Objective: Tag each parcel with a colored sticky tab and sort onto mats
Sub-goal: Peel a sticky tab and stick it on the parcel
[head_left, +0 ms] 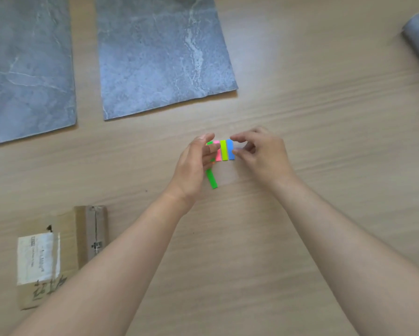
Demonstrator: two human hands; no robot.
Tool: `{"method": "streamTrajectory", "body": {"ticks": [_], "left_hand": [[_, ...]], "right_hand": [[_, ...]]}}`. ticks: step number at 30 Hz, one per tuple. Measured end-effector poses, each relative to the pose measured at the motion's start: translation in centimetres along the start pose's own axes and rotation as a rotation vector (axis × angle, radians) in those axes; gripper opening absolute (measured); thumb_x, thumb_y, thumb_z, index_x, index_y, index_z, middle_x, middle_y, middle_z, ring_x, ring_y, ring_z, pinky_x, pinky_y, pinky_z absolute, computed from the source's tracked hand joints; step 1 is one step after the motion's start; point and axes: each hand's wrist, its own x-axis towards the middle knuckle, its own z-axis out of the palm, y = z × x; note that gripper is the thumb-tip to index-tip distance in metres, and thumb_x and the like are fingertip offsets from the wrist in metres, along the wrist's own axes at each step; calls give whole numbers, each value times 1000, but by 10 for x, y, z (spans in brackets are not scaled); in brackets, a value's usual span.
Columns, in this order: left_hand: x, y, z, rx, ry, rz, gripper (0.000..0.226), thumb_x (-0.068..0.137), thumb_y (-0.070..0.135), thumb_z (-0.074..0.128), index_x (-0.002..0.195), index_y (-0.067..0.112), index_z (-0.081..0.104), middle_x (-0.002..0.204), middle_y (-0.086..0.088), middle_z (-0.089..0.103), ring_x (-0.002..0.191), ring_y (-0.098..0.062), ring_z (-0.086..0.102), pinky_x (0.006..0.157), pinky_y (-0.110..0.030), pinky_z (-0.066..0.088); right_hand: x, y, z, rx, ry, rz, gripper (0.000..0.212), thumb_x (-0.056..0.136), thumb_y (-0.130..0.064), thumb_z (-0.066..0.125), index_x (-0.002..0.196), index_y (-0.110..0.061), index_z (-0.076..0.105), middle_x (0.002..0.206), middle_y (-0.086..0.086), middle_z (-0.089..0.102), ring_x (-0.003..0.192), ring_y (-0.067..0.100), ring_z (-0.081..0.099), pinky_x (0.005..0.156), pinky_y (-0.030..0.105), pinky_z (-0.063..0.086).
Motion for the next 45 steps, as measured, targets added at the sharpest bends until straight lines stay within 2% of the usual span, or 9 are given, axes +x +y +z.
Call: {"method": "streamTrajectory", "body": {"ticks": [5, 11, 13, 17, 24, 30, 35, 40, 45], "left_hand": [[8, -2, -1, 5, -6, -15, 43, 108, 30, 29, 136, 9, 55, 127, -15, 66, 115, -21, 65, 101, -30, 47], [7, -8, -3, 119, -63, 82, 39, 102, 40, 38, 123, 18, 62, 125, -10, 67, 116, -16, 63, 102, -29, 48], [6, -11, -5, 215, -84, 165, 36, 94, 43, 42, 114, 26, 67, 120, 0, 70, 117, -13, 62, 106, -34, 46], [7, -16, -11, 639, -9, 542, 26, 92, 11, 56, 112, 9, 74, 118, 1, 70, 113, -4, 60, 98, -12, 42], [16, -29, -14, 1187, -102, 592, 43, 84, 30, 47, 115, 13, 72, 124, -12, 63, 100, -32, 62, 81, -40, 54], [13, -35, -13, 1310, -102, 562, 52, 85, 40, 46, 131, 23, 65, 140, -15, 52, 117, -34, 53, 96, -41, 49], [14, -39, -12, 1327, -87, 599, 55, 82, 39, 46, 129, 22, 67, 140, -18, 52, 120, -35, 52, 99, -40, 48], [14, -32, -10, 1313, -96, 602, 56, 84, 44, 39, 128, 24, 67, 138, -14, 53, 118, -34, 53, 98, -41, 49], [9, -1, -4, 490, 143, 310, 19, 91, 30, 68, 103, 19, 77, 101, 3, 73, 92, -11, 68, 89, -32, 55]], "right_hand": [[33, 1, -7, -98, -207, -42, 41, 61, -14, 96, 99, -12, 82, 87, 6, 64, 69, 15, 58, 69, 28, 45], [50, -2, -10, -166, -287, -63, 45, 50, -20, 100, 90, -12, 81, 77, -3, 57, 68, 15, 58, 62, 11, 37], [53, -3, -9, -171, -304, -49, 43, 50, -19, 100, 88, -12, 81, 76, -3, 58, 69, 17, 60, 64, 20, 42], [56, -2, -9, -162, -288, -61, 29, 61, -18, 95, 86, -13, 82, 75, -4, 61, 69, 17, 63, 66, 28, 47], [46, 6, -13, -220, -278, -332, 14, 72, -13, 89, 84, -12, 83, 75, 6, 70, 62, 17, 62, 65, 24, 43], [43, 4, -15, -216, -289, -266, 11, 82, -7, 79, 91, -12, 81, 82, 3, 67, 71, 15, 61, 71, 23, 40], [38, 5, -9, -162, -110, -35, 8, 92, -11, 68, 93, -13, 76, 88, 2, 73, 78, 18, 66, 75, 23, 42], [25, -9, -7, 555, 452, 476, 7, 99, -12, 62, 98, -10, 69, 81, 6, 70, 61, 12, 71, 55, 28, 57], [1, -40, -12, 790, 395, 258, 6, 91, -3, 73, 96, -5, 76, 83, 12, 76, 79, 22, 76, 66, 29, 60]]}}
